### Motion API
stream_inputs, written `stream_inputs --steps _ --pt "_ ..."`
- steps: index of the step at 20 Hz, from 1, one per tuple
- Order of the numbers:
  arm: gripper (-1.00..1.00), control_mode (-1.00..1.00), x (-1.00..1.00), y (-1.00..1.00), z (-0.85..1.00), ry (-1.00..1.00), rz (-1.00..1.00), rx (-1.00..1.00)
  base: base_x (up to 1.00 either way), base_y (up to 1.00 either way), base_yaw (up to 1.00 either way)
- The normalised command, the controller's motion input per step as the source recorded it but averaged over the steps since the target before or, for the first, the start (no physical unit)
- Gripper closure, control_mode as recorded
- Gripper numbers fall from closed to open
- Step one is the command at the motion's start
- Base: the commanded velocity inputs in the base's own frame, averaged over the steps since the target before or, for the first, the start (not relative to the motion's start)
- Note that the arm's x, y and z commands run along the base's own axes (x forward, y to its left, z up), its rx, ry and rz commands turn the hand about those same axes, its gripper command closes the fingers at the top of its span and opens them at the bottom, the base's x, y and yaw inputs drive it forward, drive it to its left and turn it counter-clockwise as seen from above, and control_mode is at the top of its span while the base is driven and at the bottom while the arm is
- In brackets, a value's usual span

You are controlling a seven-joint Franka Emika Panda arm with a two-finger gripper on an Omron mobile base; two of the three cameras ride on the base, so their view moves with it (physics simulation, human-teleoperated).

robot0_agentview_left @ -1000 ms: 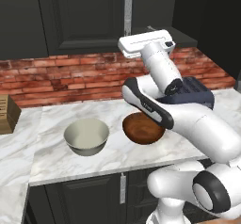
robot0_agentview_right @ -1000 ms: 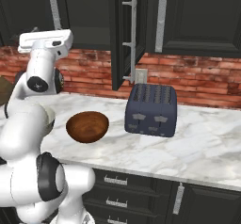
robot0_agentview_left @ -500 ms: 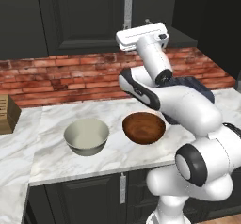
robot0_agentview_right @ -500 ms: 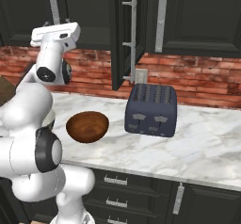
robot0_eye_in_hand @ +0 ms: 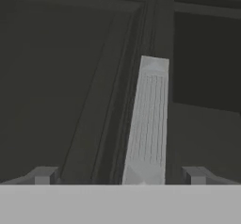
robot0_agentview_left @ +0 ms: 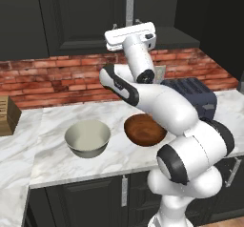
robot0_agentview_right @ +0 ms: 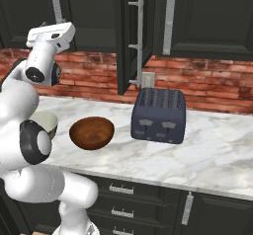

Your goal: Open the cabinet. Pick the bowls from the counter and place them in the cabinet. Then close the cabinet.

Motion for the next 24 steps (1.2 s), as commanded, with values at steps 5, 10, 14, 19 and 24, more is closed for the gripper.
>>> stream_inputs --steps 5,10,14,19,24 --pt "-1.0 -1.0 0.17 0.1 0.0 0.03 -0.01 0.0 0.0 0.0 0.0" --pt "-1.0 -1.0 0.22 0.01 0.04 0.05 -0.01 0.03 0.0 0.0 0.0" --pt "-1.0 -1.0 0.0 -0.22 0.19 0.06 0.0 0.13 0.0 0.0 0.0" --pt "-1.0 -1.0 -0.16 -0.15 0.05 -0.07 0.0 0.06 0.0 0.0 0.0" --pt "-1.0 -1.0 0.0 0.0 0.0 0.0 0.0 0.0 0.0 0.0 0.0"
